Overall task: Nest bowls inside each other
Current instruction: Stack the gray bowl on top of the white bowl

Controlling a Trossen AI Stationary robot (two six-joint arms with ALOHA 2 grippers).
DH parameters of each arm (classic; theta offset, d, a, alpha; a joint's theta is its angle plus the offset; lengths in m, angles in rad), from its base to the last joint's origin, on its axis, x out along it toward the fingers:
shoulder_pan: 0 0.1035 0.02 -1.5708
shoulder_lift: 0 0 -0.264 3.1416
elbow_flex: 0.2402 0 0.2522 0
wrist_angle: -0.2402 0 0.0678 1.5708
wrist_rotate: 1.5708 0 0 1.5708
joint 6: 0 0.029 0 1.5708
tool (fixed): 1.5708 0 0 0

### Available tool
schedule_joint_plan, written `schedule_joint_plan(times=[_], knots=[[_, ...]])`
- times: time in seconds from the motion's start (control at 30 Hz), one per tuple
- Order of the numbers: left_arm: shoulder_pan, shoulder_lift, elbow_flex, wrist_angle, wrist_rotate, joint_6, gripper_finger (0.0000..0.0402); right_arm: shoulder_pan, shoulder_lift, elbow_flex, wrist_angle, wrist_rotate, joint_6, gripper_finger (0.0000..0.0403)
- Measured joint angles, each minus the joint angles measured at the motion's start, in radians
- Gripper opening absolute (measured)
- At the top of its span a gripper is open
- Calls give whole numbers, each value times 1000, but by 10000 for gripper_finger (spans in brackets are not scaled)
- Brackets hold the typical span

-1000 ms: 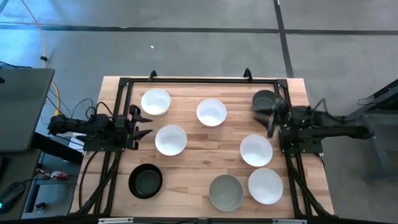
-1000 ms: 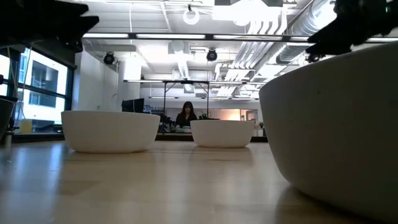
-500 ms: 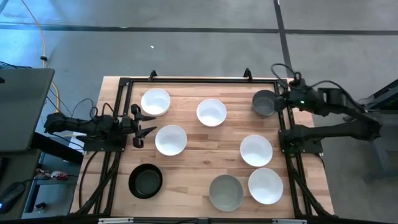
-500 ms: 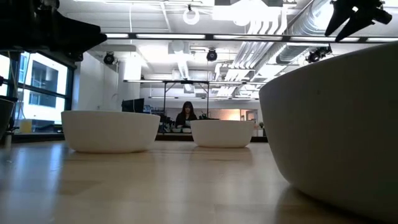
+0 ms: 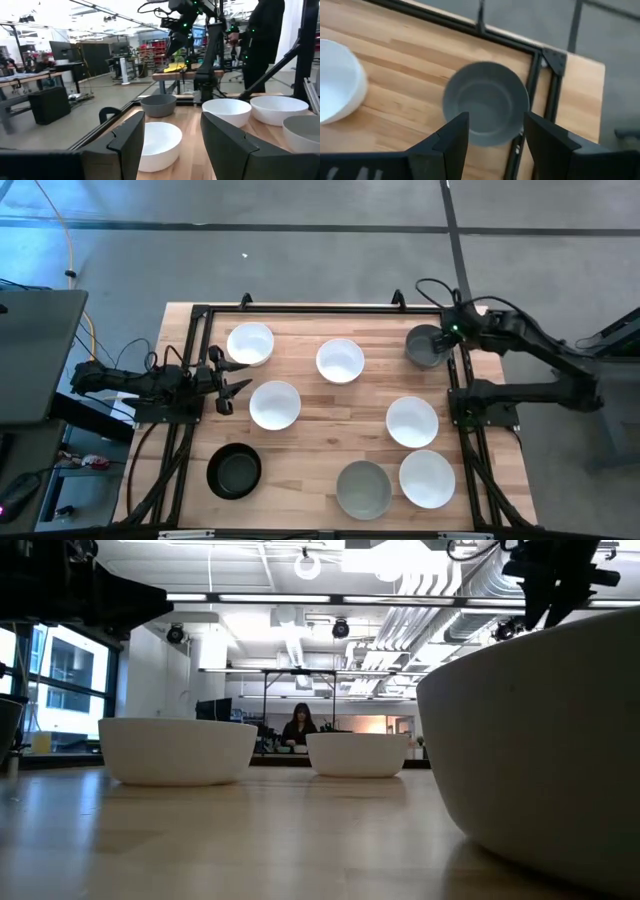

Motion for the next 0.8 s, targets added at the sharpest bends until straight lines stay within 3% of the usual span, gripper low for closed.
schedule_joint_plan(times=[0.1,0.3,0.5,0.6,0.7,0.8], knots=[[0,0,0,0,-4,0,182,-30,10,0,7,-30,-30,183],[0,0,0,0,-31,-15,182,-30,8,0,113,-193,-159,183],[0,0,0,-1,45,0,182,-31,8,0,231,-194,-242,183],[0,0,0,0,60,19,182,-31,8,0,287,-270,-334,183],[0,0,0,0,60,19,182,-31,9,0,331,-312,-335,183],[0,0,0,0,60,19,182,-39,9,0,322,-255,-269,183]])
